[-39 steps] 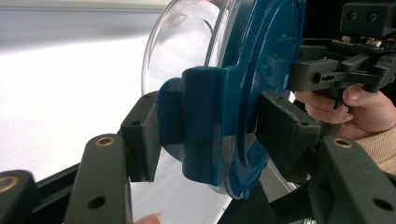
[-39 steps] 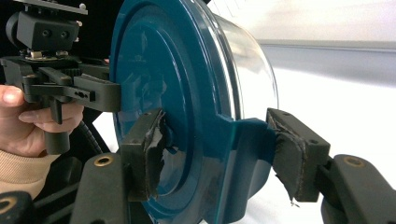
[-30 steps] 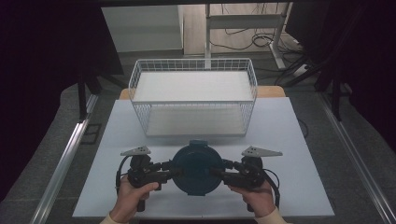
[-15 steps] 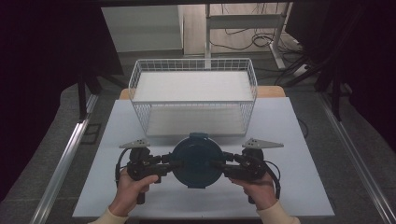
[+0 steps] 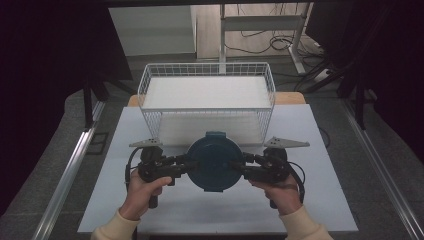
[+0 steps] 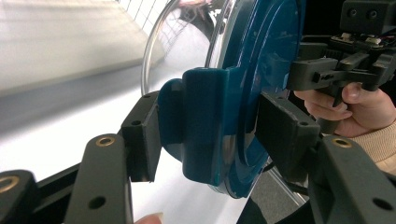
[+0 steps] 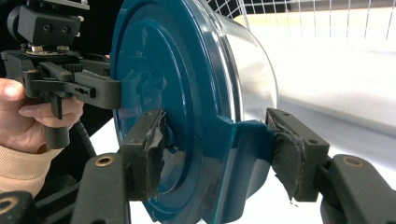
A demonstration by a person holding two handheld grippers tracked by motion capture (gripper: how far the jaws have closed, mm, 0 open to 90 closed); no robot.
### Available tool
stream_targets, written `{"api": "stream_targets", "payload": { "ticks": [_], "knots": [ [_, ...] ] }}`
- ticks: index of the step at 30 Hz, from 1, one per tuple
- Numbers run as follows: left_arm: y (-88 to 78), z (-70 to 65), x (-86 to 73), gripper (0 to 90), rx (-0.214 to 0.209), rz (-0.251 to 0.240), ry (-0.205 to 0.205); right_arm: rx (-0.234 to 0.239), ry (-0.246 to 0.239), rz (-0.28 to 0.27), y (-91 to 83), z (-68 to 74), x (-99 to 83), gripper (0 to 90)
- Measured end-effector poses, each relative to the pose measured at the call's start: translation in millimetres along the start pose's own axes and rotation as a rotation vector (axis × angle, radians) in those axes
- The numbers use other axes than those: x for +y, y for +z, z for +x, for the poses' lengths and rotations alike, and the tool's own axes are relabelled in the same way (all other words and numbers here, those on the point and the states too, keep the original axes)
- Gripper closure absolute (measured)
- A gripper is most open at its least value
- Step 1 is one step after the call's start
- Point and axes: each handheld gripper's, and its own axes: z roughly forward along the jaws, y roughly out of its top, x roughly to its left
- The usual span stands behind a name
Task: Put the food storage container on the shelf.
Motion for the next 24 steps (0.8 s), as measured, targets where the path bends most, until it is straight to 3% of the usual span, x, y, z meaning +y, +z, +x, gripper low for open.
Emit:
{"api": "stream_targets", "payload": {
  "ticks": [24],
  "knots": [
    [-11.4, -9.9, 42.5, 42.9, 0.010, -0.040, 0.041, 0.015, -0.044, -0.053, -7.6, 1.5, 42.9, 40.3]
  ]
}}
